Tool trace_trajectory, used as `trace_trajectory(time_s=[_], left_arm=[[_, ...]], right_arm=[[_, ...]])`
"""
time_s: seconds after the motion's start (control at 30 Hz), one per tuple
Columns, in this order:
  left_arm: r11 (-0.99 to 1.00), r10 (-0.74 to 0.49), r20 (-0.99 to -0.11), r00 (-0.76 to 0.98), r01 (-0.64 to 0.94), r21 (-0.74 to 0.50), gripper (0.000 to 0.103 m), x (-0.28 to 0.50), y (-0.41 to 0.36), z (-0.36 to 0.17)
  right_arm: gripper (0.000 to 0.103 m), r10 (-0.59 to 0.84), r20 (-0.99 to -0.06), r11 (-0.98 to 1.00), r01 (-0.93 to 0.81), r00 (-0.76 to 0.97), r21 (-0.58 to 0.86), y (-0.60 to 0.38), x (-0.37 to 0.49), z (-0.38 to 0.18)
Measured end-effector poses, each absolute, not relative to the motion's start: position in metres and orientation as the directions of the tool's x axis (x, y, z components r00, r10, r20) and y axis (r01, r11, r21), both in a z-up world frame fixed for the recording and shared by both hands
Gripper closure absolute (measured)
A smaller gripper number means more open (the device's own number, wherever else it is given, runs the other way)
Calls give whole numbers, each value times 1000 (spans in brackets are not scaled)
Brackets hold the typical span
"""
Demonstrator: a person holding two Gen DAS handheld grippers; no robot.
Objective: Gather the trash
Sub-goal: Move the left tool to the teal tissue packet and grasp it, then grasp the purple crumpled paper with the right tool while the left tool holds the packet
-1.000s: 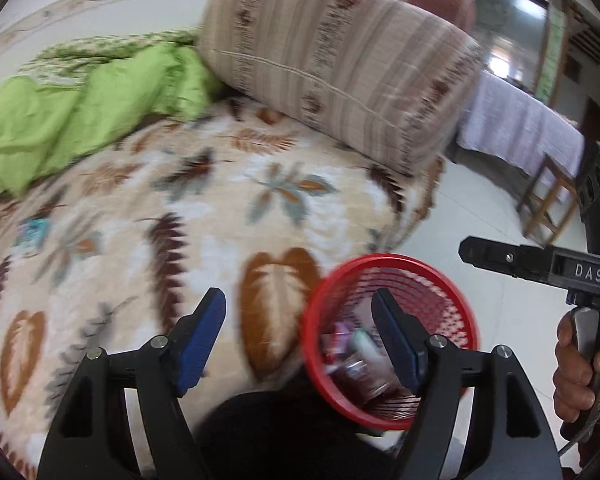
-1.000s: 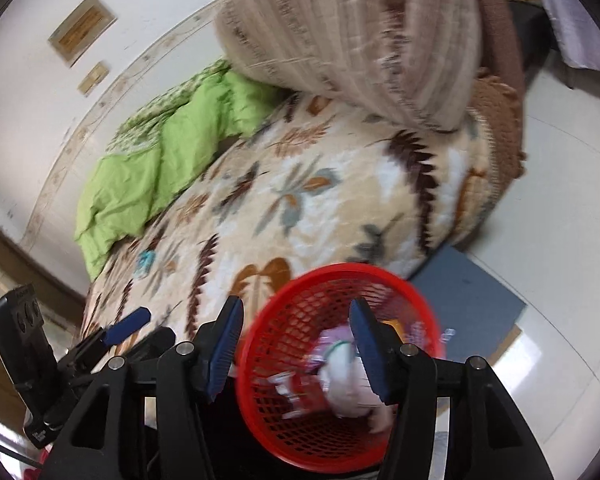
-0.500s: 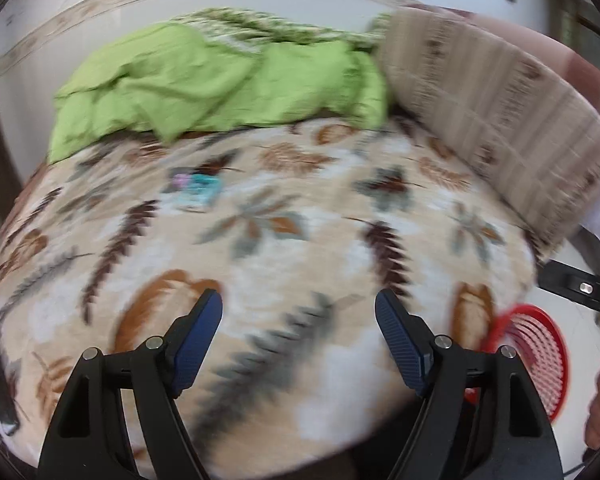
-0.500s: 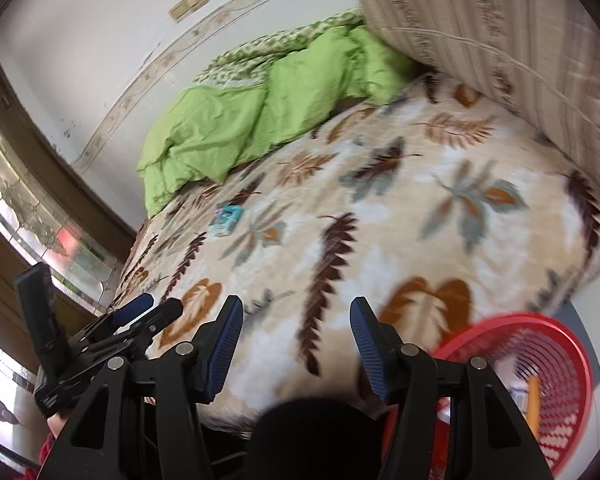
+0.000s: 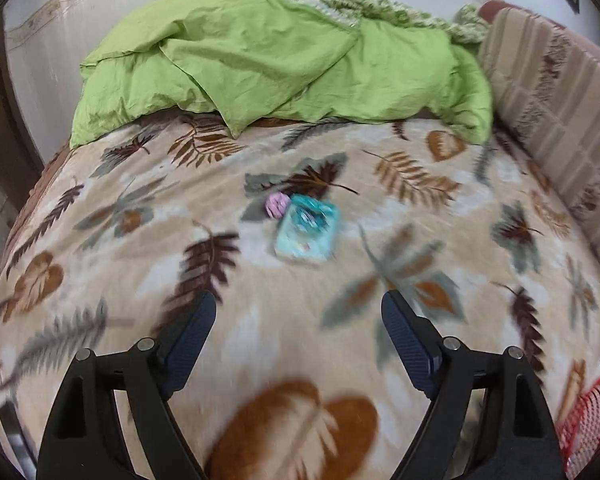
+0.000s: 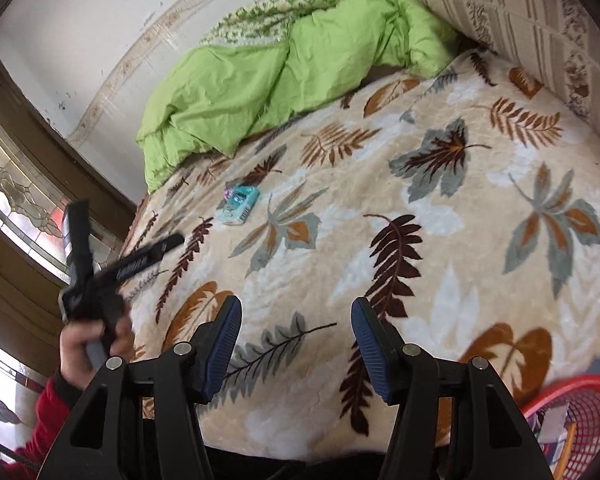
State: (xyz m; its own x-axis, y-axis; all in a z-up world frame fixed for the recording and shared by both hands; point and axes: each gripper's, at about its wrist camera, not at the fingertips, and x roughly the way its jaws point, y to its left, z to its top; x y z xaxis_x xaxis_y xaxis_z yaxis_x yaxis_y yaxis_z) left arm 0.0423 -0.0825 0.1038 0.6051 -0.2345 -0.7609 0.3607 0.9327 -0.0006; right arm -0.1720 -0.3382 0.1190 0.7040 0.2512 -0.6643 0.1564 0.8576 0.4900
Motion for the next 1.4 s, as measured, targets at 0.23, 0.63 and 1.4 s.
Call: trace_trajectory(time_s=[0.23, 0.63, 1.4], left_arm=[[918, -177, -835, 522, 392, 51, 19, 126, -123, 56], [955, -125, -840, 529, 292, 42, 58, 150, -134, 24], [988, -140, -707, 694, 150, -49, 71, 7, -38, 84]], right_arm=[[43, 254, -679, 863, 155, 689, 480, -353, -144, 105], [43, 228, -688, 856, 195, 689, 479, -369, -138, 102], [43, 260, -664, 882, 108, 701, 460, -309, -124, 118]])
